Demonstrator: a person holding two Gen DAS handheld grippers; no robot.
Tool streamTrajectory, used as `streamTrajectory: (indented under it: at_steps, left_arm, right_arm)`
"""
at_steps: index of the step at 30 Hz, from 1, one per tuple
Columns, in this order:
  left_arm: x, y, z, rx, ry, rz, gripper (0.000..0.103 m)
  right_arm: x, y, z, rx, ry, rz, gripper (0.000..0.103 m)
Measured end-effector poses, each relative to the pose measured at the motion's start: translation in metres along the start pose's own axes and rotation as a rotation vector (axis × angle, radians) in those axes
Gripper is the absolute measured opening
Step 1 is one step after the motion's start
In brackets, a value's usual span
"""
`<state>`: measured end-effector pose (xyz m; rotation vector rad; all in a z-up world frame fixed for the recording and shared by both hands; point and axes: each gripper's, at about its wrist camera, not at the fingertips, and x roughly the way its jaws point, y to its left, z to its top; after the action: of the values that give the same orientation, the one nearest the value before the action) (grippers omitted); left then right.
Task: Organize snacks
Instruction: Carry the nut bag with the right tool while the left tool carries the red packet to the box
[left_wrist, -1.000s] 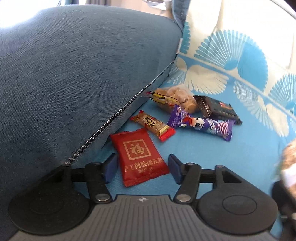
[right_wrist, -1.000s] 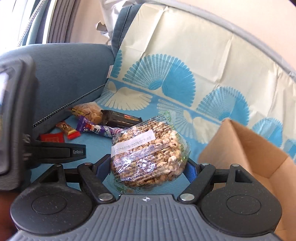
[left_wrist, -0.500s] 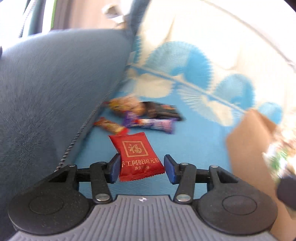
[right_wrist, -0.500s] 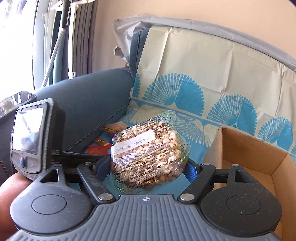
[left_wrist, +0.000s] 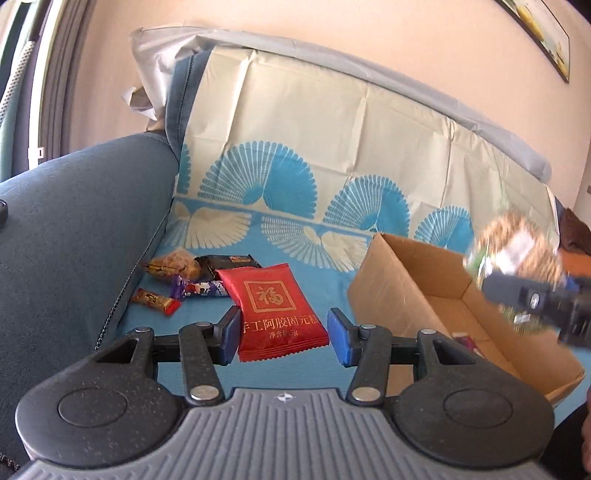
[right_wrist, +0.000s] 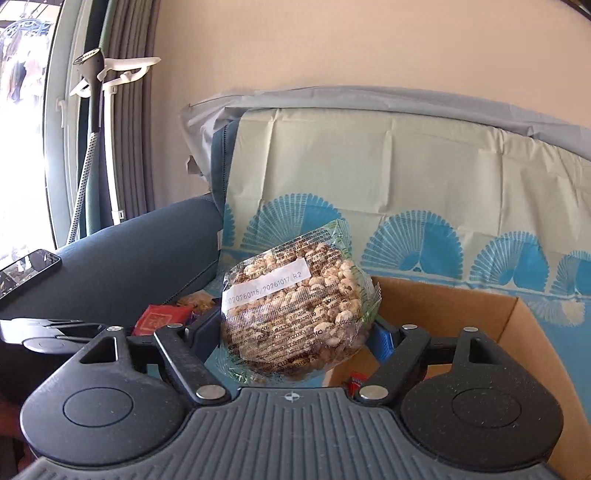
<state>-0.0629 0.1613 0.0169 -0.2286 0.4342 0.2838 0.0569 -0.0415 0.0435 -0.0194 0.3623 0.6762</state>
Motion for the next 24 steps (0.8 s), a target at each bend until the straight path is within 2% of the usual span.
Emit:
streamTrajectory:
  at_steps: [6, 17, 21, 24]
  left_arm:
    - [-0.016, -0.014, 0.02, -0.061, -0.031, -0.039, 0.055]
    - [-0.023, -0.065, 0.035, 0.005, -0.057, -0.112, 0.055]
    - [-0.019, -0.075, 0.037, 0.028, -0.052, -0.12, 0.055]
    - [-0.016, -0.081, 0.037, 0.047, -0.048, -0.126, 0.055]
  right_arm:
    - [-0.01, -0.019, -0.003, 0.018, -0.029, -0.03, 0.081]
    - [-0.026, -0.061, 0.008, 0.096, -0.082, -0.08, 0.081]
    - [-0.031, -0.081, 0.023, 0.069, -0.131, -0.115, 0.081]
    - [-0.03, -0.102, 0.022, 0.091, -0.138, -0.161, 0.081]
